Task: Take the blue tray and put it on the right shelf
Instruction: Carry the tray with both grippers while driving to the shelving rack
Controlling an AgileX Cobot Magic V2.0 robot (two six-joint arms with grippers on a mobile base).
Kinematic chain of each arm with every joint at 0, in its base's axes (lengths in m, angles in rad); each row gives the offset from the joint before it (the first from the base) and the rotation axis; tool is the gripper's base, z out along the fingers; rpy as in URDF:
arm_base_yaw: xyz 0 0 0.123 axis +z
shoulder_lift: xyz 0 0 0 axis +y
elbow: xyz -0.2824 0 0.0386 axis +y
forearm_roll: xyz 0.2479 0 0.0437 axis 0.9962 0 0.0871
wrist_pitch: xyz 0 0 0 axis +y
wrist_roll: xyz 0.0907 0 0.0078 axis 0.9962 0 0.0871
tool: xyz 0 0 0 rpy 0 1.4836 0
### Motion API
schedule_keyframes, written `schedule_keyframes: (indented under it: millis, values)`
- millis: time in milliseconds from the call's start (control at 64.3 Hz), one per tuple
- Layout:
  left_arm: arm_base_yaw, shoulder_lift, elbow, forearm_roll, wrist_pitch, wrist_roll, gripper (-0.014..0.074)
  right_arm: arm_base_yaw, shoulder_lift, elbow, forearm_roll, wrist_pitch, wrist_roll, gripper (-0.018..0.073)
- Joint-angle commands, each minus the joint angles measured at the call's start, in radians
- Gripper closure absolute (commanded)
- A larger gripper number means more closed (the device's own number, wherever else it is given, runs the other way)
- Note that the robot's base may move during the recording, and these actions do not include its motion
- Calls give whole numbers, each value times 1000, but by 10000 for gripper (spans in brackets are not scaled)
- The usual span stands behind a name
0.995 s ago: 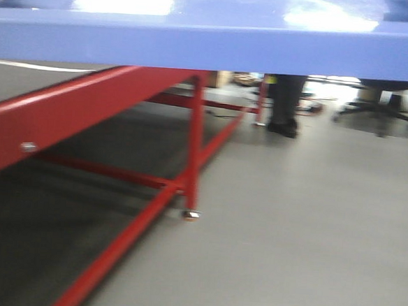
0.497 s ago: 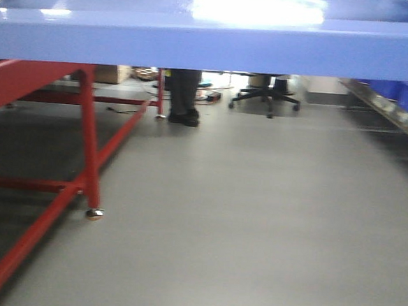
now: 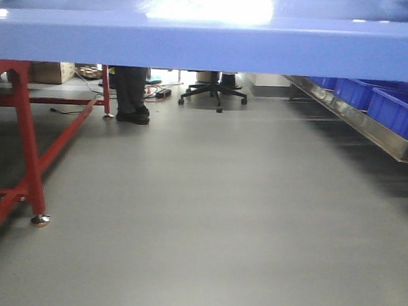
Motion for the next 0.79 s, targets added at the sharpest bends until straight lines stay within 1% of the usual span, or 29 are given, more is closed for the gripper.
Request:
schedule_keyframes:
  millis: [0, 777]
  values:
    - [-15, -32, -25, -12, 93, 26, 645, 3, -28, -28, -22, -65, -30, 503]
    - [-15, -32, -25, -12, 93, 26, 645, 3, -28, -28, -22, -65, -30, 503]
